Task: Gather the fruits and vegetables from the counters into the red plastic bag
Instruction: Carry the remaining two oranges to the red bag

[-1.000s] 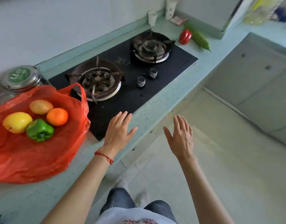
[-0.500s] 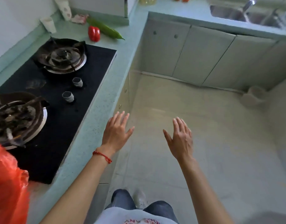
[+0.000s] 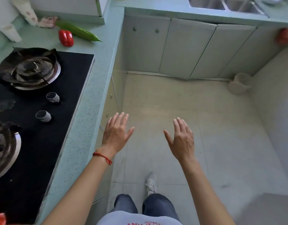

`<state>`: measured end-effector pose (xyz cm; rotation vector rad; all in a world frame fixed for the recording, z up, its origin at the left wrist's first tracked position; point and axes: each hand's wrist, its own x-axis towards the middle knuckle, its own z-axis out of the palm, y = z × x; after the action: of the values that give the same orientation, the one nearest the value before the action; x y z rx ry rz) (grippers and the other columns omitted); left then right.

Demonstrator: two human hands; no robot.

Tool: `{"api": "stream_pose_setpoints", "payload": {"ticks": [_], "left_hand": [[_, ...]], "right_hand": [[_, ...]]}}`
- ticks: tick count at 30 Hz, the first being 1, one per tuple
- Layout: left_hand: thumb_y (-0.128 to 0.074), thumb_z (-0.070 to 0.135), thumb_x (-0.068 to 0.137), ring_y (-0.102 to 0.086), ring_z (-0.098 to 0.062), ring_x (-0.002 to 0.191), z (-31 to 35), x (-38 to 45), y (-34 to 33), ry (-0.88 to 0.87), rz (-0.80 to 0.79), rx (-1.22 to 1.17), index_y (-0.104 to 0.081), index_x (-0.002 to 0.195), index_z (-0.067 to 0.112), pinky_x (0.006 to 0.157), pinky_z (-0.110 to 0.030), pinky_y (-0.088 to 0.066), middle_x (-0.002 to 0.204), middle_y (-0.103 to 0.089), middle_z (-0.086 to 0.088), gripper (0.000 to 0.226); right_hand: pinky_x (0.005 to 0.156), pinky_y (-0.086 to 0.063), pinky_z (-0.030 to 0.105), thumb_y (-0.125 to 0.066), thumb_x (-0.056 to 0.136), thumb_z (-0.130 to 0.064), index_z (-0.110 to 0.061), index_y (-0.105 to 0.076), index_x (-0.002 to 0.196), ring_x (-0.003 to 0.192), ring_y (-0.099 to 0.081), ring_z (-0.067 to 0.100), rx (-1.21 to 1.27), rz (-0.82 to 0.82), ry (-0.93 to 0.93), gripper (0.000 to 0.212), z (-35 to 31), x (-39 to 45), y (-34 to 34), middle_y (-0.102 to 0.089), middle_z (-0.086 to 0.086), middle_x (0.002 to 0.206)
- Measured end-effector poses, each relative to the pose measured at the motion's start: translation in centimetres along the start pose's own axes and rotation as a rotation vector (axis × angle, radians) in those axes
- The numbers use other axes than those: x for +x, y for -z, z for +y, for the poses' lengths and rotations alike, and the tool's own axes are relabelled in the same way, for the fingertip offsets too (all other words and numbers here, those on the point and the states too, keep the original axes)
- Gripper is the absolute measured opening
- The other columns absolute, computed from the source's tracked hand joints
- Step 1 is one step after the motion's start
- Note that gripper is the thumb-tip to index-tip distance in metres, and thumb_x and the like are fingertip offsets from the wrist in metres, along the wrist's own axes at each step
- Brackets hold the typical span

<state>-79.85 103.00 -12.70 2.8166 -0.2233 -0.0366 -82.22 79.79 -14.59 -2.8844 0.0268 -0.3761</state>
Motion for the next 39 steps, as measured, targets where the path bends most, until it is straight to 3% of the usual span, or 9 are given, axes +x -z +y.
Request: {"api": "stream_pose_setpoints", "payload": {"ticks": [19,39], "left_hand": [[-0.026,0.05,0.084,-0.045,-0.038,0.125,5.4,27.7,-0.5,-0.006,0.068,0.031,-0.049,0.129,0.002,0.103,-0.051,-0.033,0.132,-0.052,-0.021,0.069],[-0.034,0.046,0.083,-0.055,-0.039,0.114,0.3,64.1,1.3,-0.06,0.021,0.035,-0.056,0.121,0.001,0.094,-0.056,-0.041,0.121,-0.06,-0.022,0.063]], "right_hand": [[0.089,-0.048,0.043,-0.037,0.087,-0.046,0.0,-0.059,0.118,0.114,-0.058,0.032,0.013,0.045,0.088,0.059,9.7,27.6,-3.8,-0.061,0.018,0.122],[0.091,-0.047,0.043,-0.042,0.085,-0.043,-0.001,-0.059,0.117,0.114,-0.058,0.031,0.008,0.056,0.064,0.056,10.0,61.5,-13.1,-0.061,0.017,0.122]]}}
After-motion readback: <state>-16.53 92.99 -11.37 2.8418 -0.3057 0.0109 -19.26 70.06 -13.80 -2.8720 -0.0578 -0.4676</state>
